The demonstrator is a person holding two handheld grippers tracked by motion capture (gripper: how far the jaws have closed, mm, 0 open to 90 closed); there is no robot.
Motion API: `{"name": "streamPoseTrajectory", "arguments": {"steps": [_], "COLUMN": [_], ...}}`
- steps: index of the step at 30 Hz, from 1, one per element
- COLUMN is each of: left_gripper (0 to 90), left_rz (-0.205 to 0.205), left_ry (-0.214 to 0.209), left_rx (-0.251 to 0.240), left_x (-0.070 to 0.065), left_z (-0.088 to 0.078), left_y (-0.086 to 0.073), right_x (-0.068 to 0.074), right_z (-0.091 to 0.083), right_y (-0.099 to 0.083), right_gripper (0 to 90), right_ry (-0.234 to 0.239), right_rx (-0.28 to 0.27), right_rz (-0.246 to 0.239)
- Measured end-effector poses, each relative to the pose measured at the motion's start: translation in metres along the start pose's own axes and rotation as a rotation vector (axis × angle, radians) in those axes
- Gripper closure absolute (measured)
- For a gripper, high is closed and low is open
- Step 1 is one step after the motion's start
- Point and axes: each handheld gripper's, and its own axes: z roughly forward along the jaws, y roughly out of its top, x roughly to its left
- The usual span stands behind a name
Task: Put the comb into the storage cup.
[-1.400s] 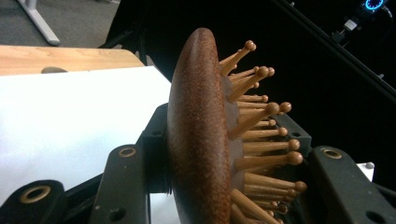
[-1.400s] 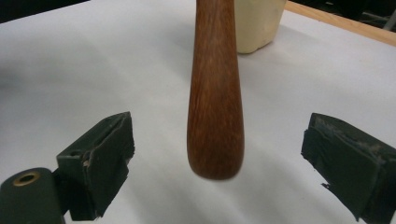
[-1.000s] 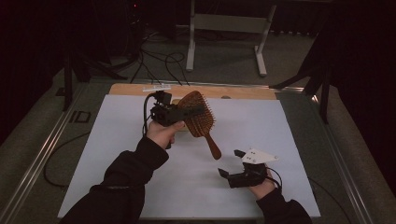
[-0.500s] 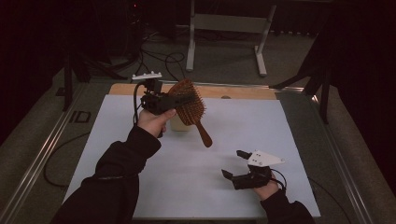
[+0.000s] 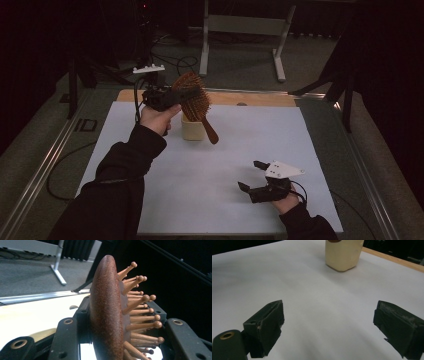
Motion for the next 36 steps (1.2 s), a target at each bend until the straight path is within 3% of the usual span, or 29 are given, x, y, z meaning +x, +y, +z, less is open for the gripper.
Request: {"name": "streamPoseTrajectory", "arguments": {"steps": [15,31,34,36], "left_gripper": [53.0,53.1,53.0,53.0], "left_rz": [0.003,0.004,0.012,0.027], "left_ry": [0.091,0.188,0.21,0.247], "left_rx": [-0.044,-0.084,-0.08,-0.075], "left_x": [0.019,0.036,0.039,0.043], "left_z": [-0.009,-0.002,0.001,0.006], "left_y": [0.028,0.036,0.035,0.033], "right_x": [0.001,0.002,0.003,0.003], "right_z": [-0.001,-0.002,-0.002,-0.002], "right_y": [0.002,0.002,0.002,0.002], "right_gripper": [9.0,9.0,9.0,9.0], "right_ry": [0.008,0.012,0.012,0.017], "right_rx": [-0.005,-0.017,-0.014,-0.015], "right_rz": [0.002,-0.005,-0.01,-0.015]}}
